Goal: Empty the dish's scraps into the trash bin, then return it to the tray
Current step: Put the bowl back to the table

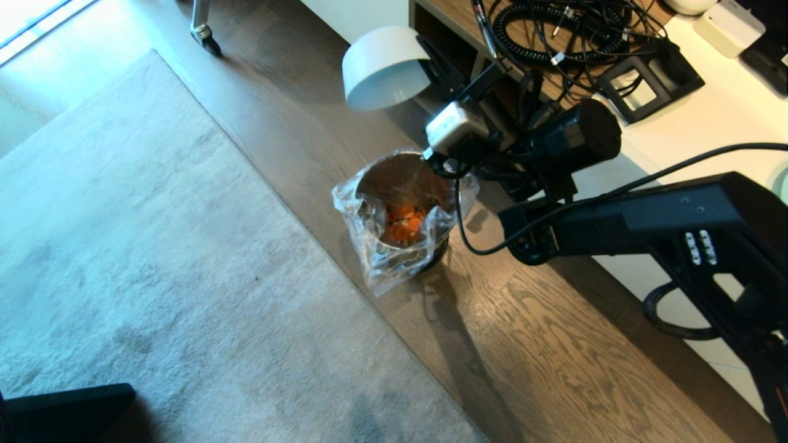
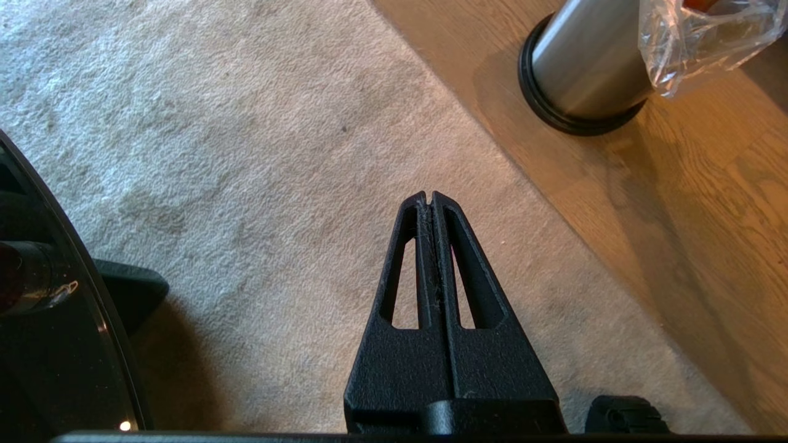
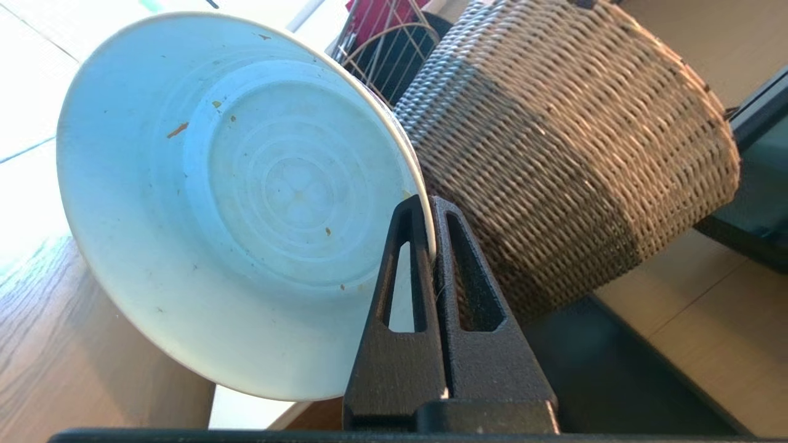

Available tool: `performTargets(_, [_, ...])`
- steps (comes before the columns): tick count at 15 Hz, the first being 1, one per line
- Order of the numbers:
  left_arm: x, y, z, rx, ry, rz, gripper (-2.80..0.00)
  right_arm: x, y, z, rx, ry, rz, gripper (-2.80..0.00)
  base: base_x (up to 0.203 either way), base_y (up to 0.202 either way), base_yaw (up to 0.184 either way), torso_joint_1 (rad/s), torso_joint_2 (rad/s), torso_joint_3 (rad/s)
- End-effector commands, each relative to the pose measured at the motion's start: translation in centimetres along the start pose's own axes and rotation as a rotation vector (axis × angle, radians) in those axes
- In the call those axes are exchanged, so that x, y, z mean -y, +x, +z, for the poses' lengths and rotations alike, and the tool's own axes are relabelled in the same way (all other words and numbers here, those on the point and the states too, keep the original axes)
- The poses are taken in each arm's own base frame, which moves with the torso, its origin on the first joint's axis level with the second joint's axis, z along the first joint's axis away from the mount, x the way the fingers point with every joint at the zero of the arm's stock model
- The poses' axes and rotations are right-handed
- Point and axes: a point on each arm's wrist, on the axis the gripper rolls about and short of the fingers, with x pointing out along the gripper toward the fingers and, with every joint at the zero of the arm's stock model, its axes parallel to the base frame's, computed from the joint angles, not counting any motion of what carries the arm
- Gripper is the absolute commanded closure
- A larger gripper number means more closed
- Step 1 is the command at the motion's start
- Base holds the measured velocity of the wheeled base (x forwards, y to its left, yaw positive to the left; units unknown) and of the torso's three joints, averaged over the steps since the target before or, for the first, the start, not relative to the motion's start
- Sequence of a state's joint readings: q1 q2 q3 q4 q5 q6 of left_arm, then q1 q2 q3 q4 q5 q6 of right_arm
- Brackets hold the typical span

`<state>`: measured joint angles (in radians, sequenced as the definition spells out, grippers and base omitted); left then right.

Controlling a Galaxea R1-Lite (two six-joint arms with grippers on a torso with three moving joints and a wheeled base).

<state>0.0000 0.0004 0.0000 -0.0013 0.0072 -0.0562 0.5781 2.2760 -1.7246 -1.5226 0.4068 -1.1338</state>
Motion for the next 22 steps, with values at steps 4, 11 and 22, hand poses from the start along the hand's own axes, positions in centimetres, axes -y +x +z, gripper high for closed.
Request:
performTargets(4, [0.0,0.0,0.0,0.001,-0.002,0.0,0.0,1.2,0.6,0.3,0.038,-0.026,-0.06,0.0,0.0,0.0,0.0,0.0,0.0,0.0])
performTargets(11, [0.0,0.0,0.0,0.001,-0.001,0.0,0.0,2.1,-0.9,0.8,-0.18,0.127,-0.049,0.0,0.0,0.0,0.0,0.0,0.0,0.0])
performTargets(22, [0.0,0.0,0.0,0.001,-0.002,0.0,0.0,8.8,-9.8,3.1,-1.113,0.738,0.037,0.0,0.0,0.0,0.0,0.0,0.0,0.0])
